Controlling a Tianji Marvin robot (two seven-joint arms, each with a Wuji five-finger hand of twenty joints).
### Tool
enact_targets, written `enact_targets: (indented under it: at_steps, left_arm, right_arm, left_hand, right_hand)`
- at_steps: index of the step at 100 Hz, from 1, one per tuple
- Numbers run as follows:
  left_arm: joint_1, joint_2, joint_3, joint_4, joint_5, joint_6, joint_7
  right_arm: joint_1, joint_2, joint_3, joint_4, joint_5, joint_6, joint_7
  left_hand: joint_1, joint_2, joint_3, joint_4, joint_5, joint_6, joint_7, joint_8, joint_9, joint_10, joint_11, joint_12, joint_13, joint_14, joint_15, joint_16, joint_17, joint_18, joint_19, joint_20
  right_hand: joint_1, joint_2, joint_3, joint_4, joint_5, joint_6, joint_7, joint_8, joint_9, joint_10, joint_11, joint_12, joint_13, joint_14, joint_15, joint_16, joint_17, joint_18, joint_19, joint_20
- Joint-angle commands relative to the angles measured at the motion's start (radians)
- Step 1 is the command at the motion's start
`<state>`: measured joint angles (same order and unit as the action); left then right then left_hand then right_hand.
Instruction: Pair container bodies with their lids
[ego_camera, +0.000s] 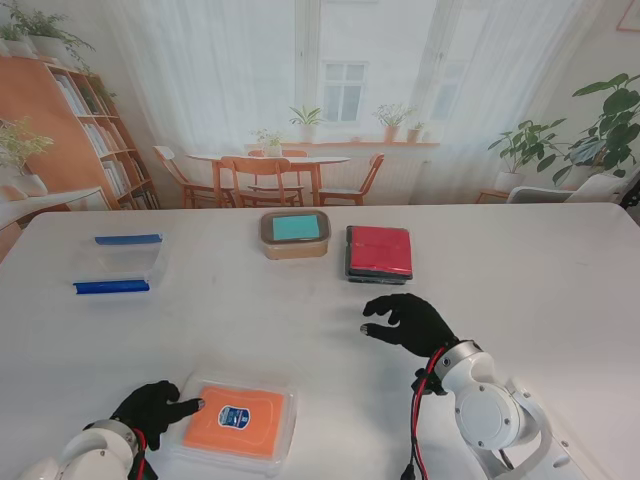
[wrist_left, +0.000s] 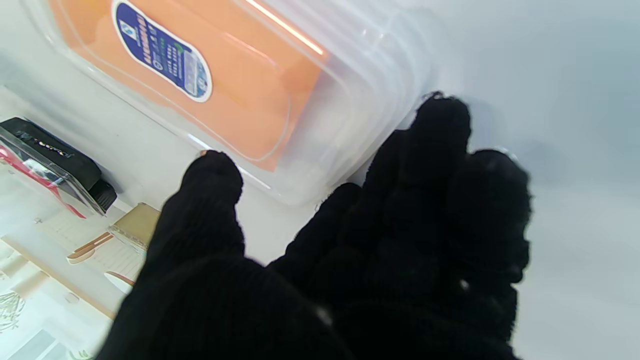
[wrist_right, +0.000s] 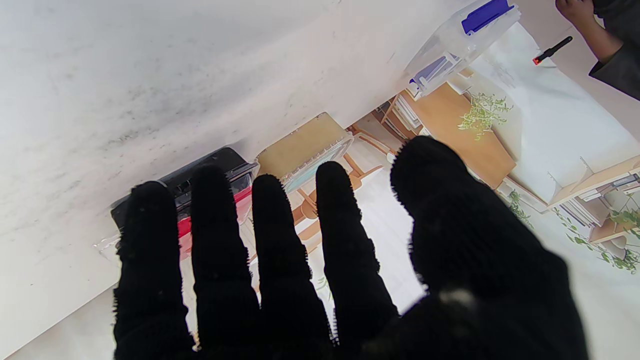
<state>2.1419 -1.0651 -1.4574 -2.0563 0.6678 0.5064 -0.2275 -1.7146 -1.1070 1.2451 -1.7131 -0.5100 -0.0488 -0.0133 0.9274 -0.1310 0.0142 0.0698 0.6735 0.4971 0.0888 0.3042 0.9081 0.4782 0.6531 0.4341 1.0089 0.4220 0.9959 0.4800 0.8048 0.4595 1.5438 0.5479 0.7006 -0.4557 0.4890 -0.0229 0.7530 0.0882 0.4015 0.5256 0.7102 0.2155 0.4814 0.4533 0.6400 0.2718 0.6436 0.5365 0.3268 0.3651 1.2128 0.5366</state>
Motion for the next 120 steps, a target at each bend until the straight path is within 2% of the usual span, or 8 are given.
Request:
enact_targets:
  at_steps: [1, 31, 83, 101, 120]
  left_arm:
    - [0.016, -0.001, 0.017, 0.008, -0.015, 0.004, -0.027]
    - [-0.001, 0.008, 0.044, -0.006, -0.074, 0.006, -0.067]
    - [-0.006, 0.010, 0.062, -0.014, -0.128, -0.002, -0.080]
    - [0.009, -0.002, 0.033, -0.022, -0.133, -0.045, -0.036]
    - [0.009, -0.018, 0.005, -0.025, -0.120, -0.090, 0.031]
  right_arm:
    - [-0.002, -0.003, 0.000, 0.002, 0.002, -0.003, 0.013]
    - [-0.006, -0.004, 0.004, 0.000, -0.003, -0.003, 0.008]
    - [-0.008, -0.004, 0.003, -0.001, -0.006, 0.001, 0.006]
    - [-0.004, -0.003, 0.003, 0.003, -0.005, -0.001, 0.009]
    - [0.010, -0.002, -0.003, 0.013, 0.003, -0.003, 0.019]
  left_hand:
    - [-0.029, -0.009, -0.025, 0.004, 0.037, -0.051, 0.102, 0.082, 0.035, -0.005, 0.032, 0.005, 0.034, 0.039, 0.046, -0.013, 0.038, -0.086, 0.063, -0.015]
    - [-0.034, -0.009, -0.025, 0.004, 0.020, -0.053, 0.131, 0.131, 0.052, -0.014, 0.050, 0.011, 0.054, 0.030, 0.063, -0.020, 0.059, -0.089, 0.085, -0.032]
    - [-0.040, -0.015, -0.026, 0.004, -0.001, -0.050, 0.143, 0.152, 0.053, -0.015, 0.055, 0.011, 0.061, 0.027, 0.071, -0.027, 0.071, -0.093, 0.095, -0.048]
    - [-0.041, -0.014, -0.025, 0.005, -0.009, -0.059, 0.152, 0.157, 0.055, -0.022, 0.058, 0.012, 0.067, 0.027, 0.081, -0.025, 0.082, -0.096, 0.106, -0.051]
    - [-0.043, -0.012, -0.024, 0.006, -0.052, -0.066, 0.222, 0.173, 0.053, -0.032, 0.071, 0.021, 0.073, 0.020, 0.104, -0.025, 0.094, -0.111, 0.133, -0.062]
  right_hand:
    - [0.011, 0.018, -0.024, 0.022, -0.028, -0.025, -0.010, 0.014, -0.016, -0.015, 0.000, -0.006, -0.022, -0.010, -0.011, 0.003, -0.007, 0.011, -0.004, 0.011]
    - [0.010, 0.019, -0.024, 0.022, -0.028, -0.024, -0.010, 0.014, -0.017, -0.016, 0.000, -0.006, -0.022, -0.011, -0.011, 0.003, -0.007, 0.011, -0.004, 0.011]
    - [0.011, 0.018, -0.024, 0.022, -0.028, -0.024, -0.011, 0.014, -0.018, -0.016, 0.000, -0.007, -0.024, -0.011, -0.012, 0.002, -0.008, 0.011, -0.005, 0.011]
    - [0.010, 0.019, -0.023, 0.022, -0.028, -0.025, -0.011, 0.014, -0.018, -0.016, 0.000, -0.007, -0.024, -0.011, -0.012, 0.002, -0.007, 0.012, -0.005, 0.011]
    - [0.011, 0.019, -0.023, 0.022, -0.030, -0.024, -0.012, 0.014, -0.018, -0.017, 0.000, -0.007, -0.024, -0.011, -0.012, 0.002, -0.007, 0.012, -0.004, 0.011]
